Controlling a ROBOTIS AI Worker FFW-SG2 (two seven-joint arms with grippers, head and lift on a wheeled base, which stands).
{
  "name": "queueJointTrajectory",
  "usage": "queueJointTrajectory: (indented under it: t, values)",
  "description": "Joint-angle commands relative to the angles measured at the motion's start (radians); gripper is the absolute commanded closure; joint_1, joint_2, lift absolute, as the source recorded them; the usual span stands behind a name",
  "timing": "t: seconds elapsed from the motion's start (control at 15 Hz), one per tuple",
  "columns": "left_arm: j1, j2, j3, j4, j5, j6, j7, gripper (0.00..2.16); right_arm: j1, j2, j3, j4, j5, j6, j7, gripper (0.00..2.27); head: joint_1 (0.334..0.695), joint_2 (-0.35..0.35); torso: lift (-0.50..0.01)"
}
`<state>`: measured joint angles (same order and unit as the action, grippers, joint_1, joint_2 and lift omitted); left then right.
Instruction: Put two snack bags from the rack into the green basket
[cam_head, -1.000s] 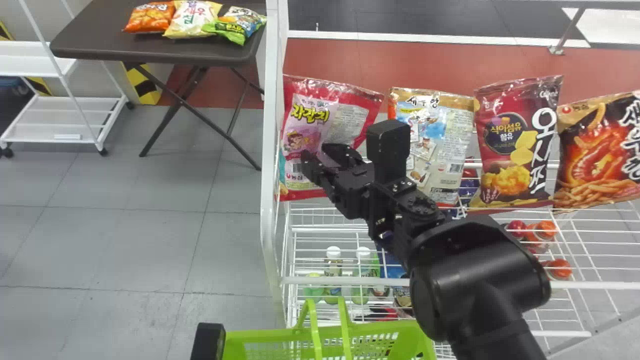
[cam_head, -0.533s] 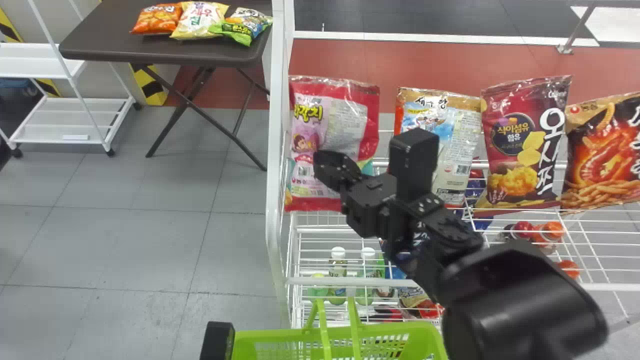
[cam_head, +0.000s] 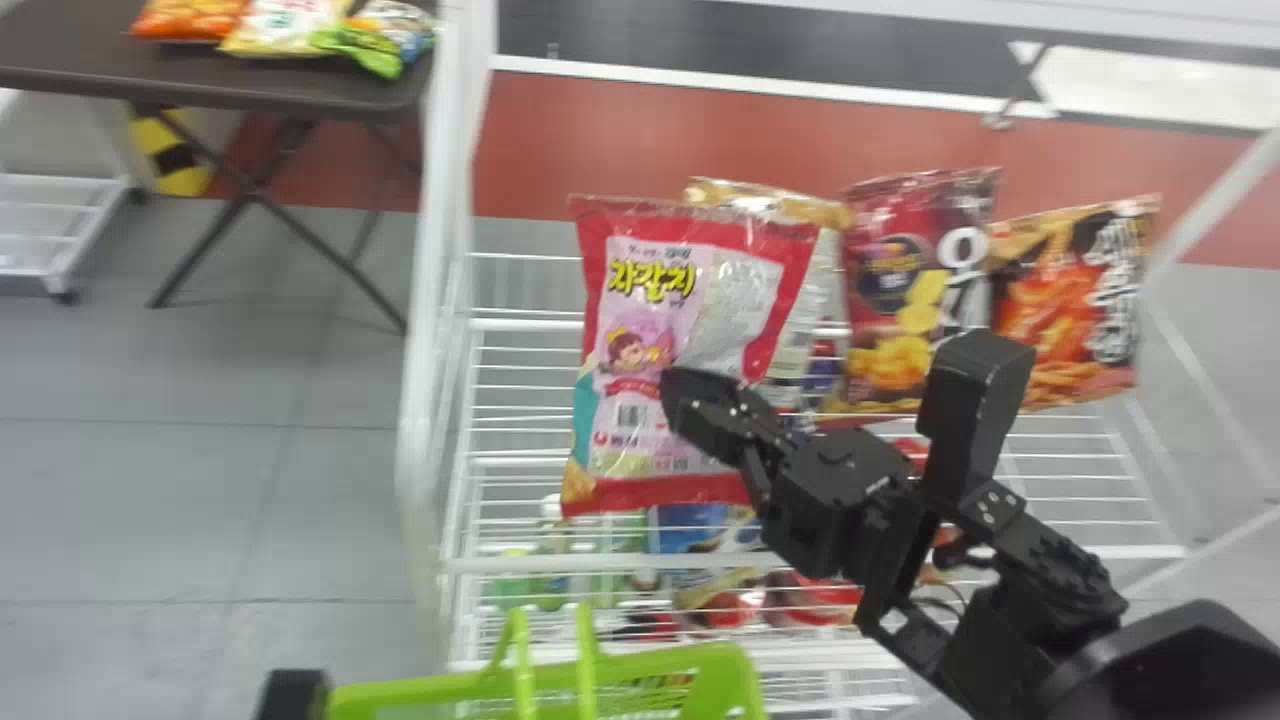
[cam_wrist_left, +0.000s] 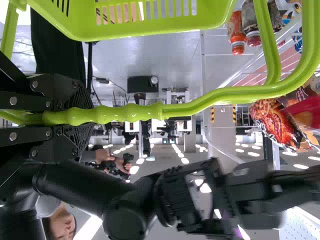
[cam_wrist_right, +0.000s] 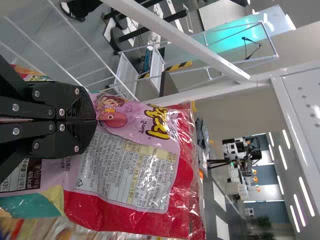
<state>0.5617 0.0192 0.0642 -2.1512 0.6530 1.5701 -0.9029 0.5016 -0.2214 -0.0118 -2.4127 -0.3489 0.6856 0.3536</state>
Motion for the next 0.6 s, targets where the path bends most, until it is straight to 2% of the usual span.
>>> queueJointTrajectory:
  t: [0.0,0.07,0.13,0.2,0.4,0.53]
  values:
    - [0.001,-0.004,-0.015,0.005,-0.003,0.001,0.006,1.47,0.121,-0.021,-0.194,-0.118,-0.154,0.096,0.048,2.25,0.695,-0.276,-0.006]
    - [-0.003,-0.007,-0.023,0.01,-0.009,0.001,0.009,1.47,0.183,-0.009,-0.278,-0.174,-0.19,0.13,0.076,2.25,0.695,-0.322,-0.006]
    - [-0.008,-0.015,-0.035,0.013,-0.021,0.001,0.01,1.47,0.238,0.027,-0.349,-0.213,-0.19,0.136,0.125,2.25,0.695,-0.35,-0.006]
    - [-0.008,-0.021,-0.04,0.017,-0.026,0.001,0.015,1.47,0.268,0.065,-0.399,-0.233,-0.18,0.136,0.177,2.25,0.695,-0.35,-0.006]
    - [-0.02,-0.022,-0.04,0.039,-0.029,0.001,0.015,1.47,0.293,0.068,-0.504,-0.252,-0.194,0.504,0.262,2.25,0.695,-0.35,-0.006]
    - [-0.023,-0.022,-0.04,0.039,-0.029,0.001,0.013,1.47,0.313,0.066,-0.491,-0.224,-0.183,0.559,0.266,2.25,0.695,-0.35,-0.006]
